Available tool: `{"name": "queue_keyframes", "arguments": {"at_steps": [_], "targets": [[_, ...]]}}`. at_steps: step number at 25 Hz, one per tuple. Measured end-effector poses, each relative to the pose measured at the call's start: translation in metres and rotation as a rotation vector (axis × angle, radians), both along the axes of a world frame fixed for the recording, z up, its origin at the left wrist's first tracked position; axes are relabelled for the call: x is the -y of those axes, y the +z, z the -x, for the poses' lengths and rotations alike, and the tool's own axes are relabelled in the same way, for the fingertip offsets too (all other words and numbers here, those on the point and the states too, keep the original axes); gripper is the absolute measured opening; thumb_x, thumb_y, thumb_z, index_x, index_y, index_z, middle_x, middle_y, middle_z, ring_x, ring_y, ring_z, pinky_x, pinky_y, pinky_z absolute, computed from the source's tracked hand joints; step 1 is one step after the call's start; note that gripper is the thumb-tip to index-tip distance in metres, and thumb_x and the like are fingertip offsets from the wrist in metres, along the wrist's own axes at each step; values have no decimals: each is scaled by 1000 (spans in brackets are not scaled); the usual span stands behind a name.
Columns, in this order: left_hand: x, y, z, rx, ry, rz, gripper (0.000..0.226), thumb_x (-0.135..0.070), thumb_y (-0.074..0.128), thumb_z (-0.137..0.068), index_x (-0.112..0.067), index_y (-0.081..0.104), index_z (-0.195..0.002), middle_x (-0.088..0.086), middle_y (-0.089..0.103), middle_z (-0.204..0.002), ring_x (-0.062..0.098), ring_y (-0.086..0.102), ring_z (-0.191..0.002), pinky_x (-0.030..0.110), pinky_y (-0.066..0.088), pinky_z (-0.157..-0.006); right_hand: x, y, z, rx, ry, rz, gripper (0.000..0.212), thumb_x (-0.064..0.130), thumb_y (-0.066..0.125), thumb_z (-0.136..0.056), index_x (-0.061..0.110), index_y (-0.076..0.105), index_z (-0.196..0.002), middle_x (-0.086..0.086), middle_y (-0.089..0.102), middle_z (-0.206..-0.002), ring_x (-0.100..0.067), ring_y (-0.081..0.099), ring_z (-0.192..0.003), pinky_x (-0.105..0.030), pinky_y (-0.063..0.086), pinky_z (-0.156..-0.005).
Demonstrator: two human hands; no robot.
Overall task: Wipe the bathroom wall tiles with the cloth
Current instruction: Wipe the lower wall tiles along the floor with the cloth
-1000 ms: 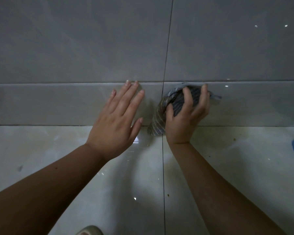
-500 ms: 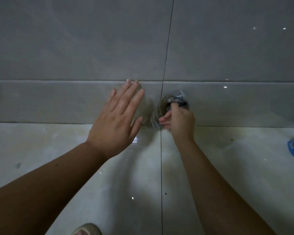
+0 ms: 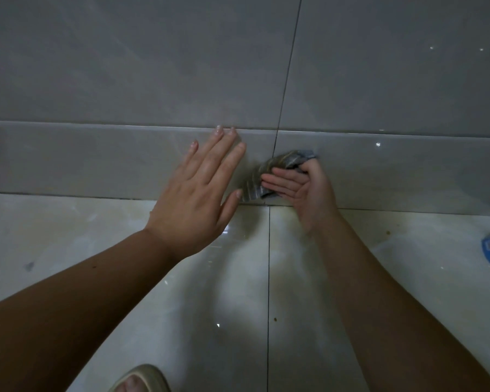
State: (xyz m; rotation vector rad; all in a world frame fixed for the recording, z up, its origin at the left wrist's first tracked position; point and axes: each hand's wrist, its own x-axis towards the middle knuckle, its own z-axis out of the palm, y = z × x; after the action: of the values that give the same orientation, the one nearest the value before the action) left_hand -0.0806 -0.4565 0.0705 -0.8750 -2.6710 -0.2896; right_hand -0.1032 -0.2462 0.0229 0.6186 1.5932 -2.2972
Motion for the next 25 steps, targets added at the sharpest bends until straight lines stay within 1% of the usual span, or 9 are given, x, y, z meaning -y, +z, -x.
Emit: {"name": "queue_keyframes", "arguments": {"at_steps": [2, 4, 8, 10, 12, 16, 20, 23, 25], "targets": [[-3, -3, -3, -4, -19, 21, 60, -31, 45, -100, -5, 29, -152, 15, 26, -160, 26, 17, -151, 49, 18, -122, -1, -13, -4, 45, 80, -106, 46, 29, 31, -97, 4, 70, -97, -20, 71, -107, -19, 73, -87, -24, 50, -70], [-6, -3, -5, -4, -35, 23, 60, -32, 44, -100, -6, 29, -152, 15, 26, -160, 26, 17, -151, 49, 19, -122, -10, -8, -9, 58, 57, -88, 47, 31, 32, -97, 6, 71, -95, -21, 69, -111, -20, 72, -91, -26, 49, -76], [-4, -5, 0, -7, -7, 26, 60, -33, 42, -101, -6, 27, -153, 15, 23, -161, 25, 14, -152, 48, 16, -122, -17, 23, 1, -98, 19, 15, 50, 32, 29, -96, 8, 72, -90, -16, 74, -96, -29, 70, -97, -34, 46, -94], [-1, -11, -3, 10, -8, 42, 60, -34, 41, -101, -6, 28, -153, 15, 24, -161, 26, 15, -151, 49, 18, -122, -9, 20, 8, -133, 3, 37, 47, 27, 32, -97, 1, 70, -90, -18, 74, -91, -32, 71, -91, -34, 53, -89], [4, -17, -8, 21, -27, 74, 60, -34, 42, -101, -6, 30, -152, 15, 26, -160, 27, 18, -151, 49, 20, -121, -1, 4, 11, -84, 6, 39, 41, 20, 34, -97, -5, 66, -93, -17, 74, -90, -31, 72, -88, -31, 57, -80], [7, -27, -11, 47, -41, 133, 58, -36, 40, -101, -6, 34, -151, 15, 28, -160, 27, 20, -150, 50, 22, -120, -11, -41, 5, 72, 163, -181, 33, 19, 37, -99, 5, 66, -93, -21, 69, -111, -25, 69, -98, -30, 55, -81], [-1, -26, -8, 36, -52, 136, 59, -35, 39, -101, -6, 33, -152, 15, 27, -160, 28, 20, -150, 50, 22, -120, -37, -55, -9, 115, -77, -119, 27, 14, 42, -98, 3, 62, -84, -18, 70, -92, -30, 69, -86, -44, 50, -98], [-11, -21, -6, 18, -60, 91, 59, -35, 41, -101, -6, 31, -152, 15, 26, -160, 28, 19, -150, 49, 20, -121, -56, -52, -21, 117, -297, -10, 33, 21, 42, -97, 0, 63, -84, -16, 69, -86, -26, 70, -76, -43, 55, -89], [-15, -16, -7, 13, -67, 58, 59, -35, 42, -101, -6, 31, -152, 16, 26, -160, 27, 18, -151, 49, 19, -121, -63, -37, -27, 112, -298, 16, 40, 30, 38, -98, 2, 65, -86, -18, 71, -88, -28, 70, -79, -38, 55, -79]]}}
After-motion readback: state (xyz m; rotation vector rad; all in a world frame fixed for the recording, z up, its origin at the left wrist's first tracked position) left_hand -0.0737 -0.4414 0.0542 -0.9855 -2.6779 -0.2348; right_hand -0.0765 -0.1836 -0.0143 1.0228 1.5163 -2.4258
